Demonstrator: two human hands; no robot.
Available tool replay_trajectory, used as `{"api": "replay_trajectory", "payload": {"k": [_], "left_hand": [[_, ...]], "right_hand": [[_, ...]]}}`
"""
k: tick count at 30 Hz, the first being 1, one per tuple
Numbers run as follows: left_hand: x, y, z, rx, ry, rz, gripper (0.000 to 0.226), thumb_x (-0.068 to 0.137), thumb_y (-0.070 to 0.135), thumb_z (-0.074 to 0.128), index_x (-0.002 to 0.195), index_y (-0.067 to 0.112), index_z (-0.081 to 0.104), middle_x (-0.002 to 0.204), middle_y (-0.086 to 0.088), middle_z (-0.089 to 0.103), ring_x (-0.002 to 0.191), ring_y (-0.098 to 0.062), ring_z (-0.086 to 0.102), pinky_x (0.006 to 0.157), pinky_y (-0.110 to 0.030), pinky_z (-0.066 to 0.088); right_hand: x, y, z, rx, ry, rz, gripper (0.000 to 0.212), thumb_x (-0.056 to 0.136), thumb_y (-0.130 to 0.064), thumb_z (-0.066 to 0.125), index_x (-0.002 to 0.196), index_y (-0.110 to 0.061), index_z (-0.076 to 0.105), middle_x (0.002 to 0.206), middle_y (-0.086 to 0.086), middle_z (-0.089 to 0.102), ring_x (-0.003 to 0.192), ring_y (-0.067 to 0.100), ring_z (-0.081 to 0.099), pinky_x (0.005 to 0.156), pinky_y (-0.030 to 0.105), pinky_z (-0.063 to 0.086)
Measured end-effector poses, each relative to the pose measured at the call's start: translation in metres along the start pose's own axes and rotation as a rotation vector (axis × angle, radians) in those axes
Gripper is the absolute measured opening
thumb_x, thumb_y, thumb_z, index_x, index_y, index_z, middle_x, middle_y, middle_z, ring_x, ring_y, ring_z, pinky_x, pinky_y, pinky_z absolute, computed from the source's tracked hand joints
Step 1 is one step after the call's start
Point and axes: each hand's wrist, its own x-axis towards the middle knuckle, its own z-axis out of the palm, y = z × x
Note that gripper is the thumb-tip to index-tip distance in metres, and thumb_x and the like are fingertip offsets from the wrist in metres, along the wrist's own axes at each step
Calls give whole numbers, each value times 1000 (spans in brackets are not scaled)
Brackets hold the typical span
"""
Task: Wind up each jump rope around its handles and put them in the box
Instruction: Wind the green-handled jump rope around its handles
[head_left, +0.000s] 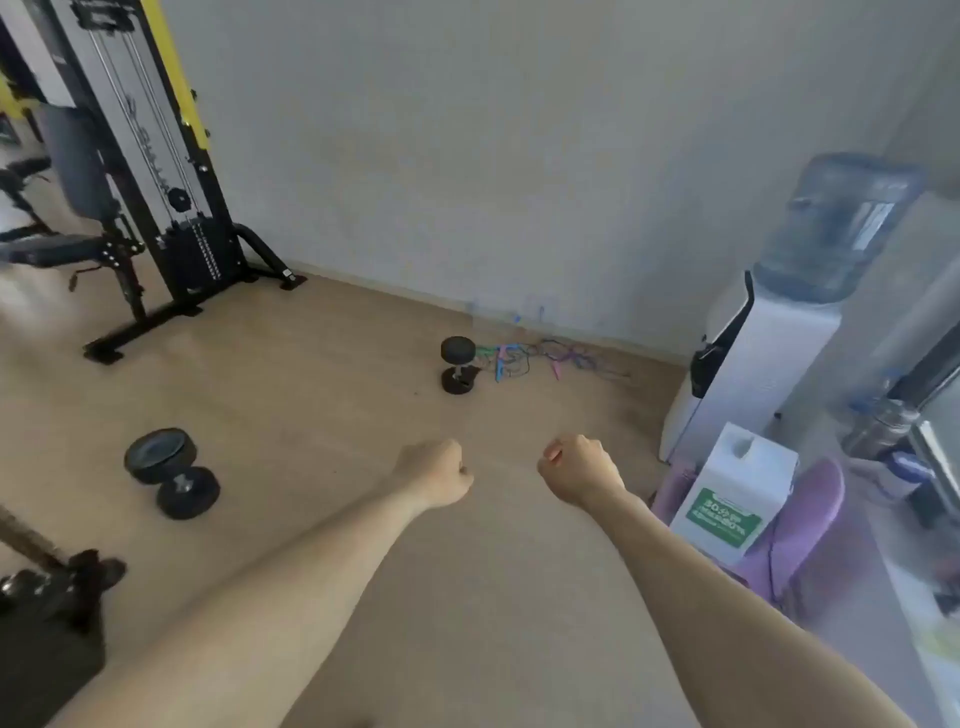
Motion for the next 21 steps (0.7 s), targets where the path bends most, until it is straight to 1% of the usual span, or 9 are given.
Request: {"api": "replay_trajectory", "payload": {"k": [2, 5, 10, 13, 17, 19, 21], "left_hand": [[28, -13, 11, 77, -40, -9, 27, 92, 35, 51, 90, 13, 66, 92, -5, 70, 89, -30, 65, 78, -33, 51], [81, -36, 25, 86, -95, -36, 27, 92, 32, 50, 91, 11, 66, 93, -6, 69, 89, -31, 64, 75, -32, 45], [191, -76, 29, 2, -163, -40, 27, 89, 31, 50, 89, 10, 67, 93, -5, 69, 88, -29, 64, 79, -32, 48], [248, -96, 20, -38, -186, -45, 28, 90, 31, 51, 87, 9, 66, 88, -7, 69, 85, -31, 65, 72, -31, 46], [323, -116, 13, -89, -237, -54, 26, 91, 28, 51, 86, 8, 67, 87, -9, 70, 85, -32, 65, 69, -31, 46], [356, -121, 13, -111, -271, -55, 26, 90, 28, 52, 84, 6, 66, 85, -11, 69, 83, -32, 65, 65, -30, 42], [390, -123, 15, -130, -305, -65, 27, 91, 28, 52, 81, 6, 65, 85, -12, 69, 83, -33, 65, 65, -31, 42]], "right_hand": [[32, 7, 20, -11, -98, 2, 22, 79, -30, 58, 98, -24, 67, 104, 3, 70, 98, 28, 65, 83, 34, 54], [85, 11, 46, -41, -234, 35, 25, 80, -30, 60, 103, -23, 65, 107, 2, 69, 101, 25, 64, 85, 33, 53], [189, -10, 73, -57, -301, 75, 26, 83, -29, 59, 107, -21, 64, 110, 1, 68, 107, 24, 62, 89, 35, 52], [242, -32, 87, -73, -366, 107, 25, 83, -31, 57, 105, -23, 64, 114, 2, 66, 107, 24, 59, 91, 36, 52], [309, -57, 102, -60, -433, 137, 22, 84, -30, 56, 104, -24, 63, 117, 3, 63, 114, 24, 56, 94, 37, 50], [341, -65, 107, -67, -467, 139, 23, 85, -29, 56, 105, -23, 65, 118, 4, 64, 115, 24, 56, 94, 36, 50], [376, -67, 113, -76, -481, 133, 25, 86, -29, 57, 106, -21, 67, 117, 5, 66, 116, 25, 56, 93, 33, 49]]}}
